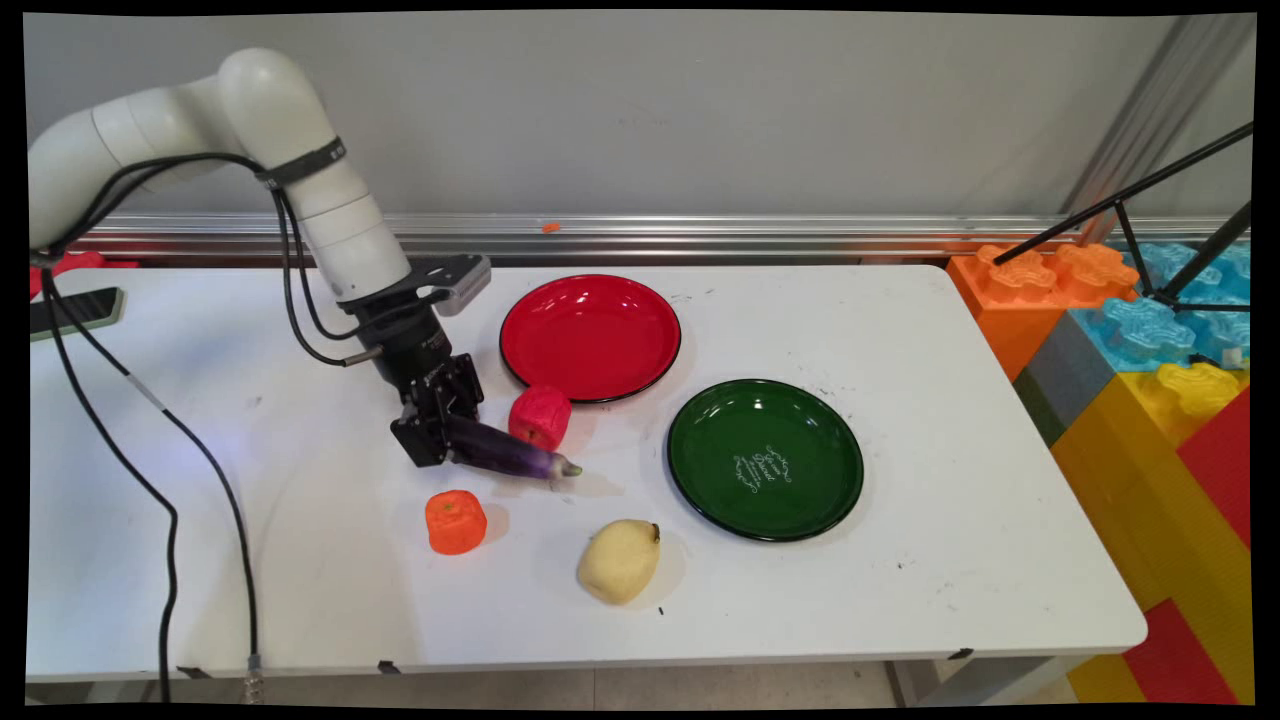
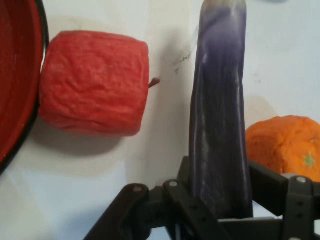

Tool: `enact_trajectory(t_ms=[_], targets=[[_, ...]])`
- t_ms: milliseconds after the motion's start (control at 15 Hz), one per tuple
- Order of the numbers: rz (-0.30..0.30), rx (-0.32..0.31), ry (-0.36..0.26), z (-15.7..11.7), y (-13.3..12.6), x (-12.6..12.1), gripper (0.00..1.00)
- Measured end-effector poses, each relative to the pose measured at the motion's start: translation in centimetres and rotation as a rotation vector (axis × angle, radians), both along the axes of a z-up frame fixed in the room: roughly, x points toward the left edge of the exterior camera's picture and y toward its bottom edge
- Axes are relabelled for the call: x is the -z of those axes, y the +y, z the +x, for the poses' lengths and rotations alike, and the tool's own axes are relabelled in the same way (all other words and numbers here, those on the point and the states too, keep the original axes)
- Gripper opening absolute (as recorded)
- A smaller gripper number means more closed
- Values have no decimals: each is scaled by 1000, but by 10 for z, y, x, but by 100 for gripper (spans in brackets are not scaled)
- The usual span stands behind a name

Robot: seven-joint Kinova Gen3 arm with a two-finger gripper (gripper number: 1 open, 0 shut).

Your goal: Place the picked object on the table

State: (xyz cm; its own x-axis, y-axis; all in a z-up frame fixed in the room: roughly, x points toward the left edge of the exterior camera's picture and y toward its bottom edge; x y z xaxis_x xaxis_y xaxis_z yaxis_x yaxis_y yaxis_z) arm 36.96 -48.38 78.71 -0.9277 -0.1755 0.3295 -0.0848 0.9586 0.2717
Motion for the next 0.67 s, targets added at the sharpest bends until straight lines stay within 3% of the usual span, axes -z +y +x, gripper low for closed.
enact_trajectory(t_ms=[267,333,667], targets=[[5,-3,1,1,1,7,0],[6,-5,2,1,2,8,100],[19,-24,9,2,2,12,100]])
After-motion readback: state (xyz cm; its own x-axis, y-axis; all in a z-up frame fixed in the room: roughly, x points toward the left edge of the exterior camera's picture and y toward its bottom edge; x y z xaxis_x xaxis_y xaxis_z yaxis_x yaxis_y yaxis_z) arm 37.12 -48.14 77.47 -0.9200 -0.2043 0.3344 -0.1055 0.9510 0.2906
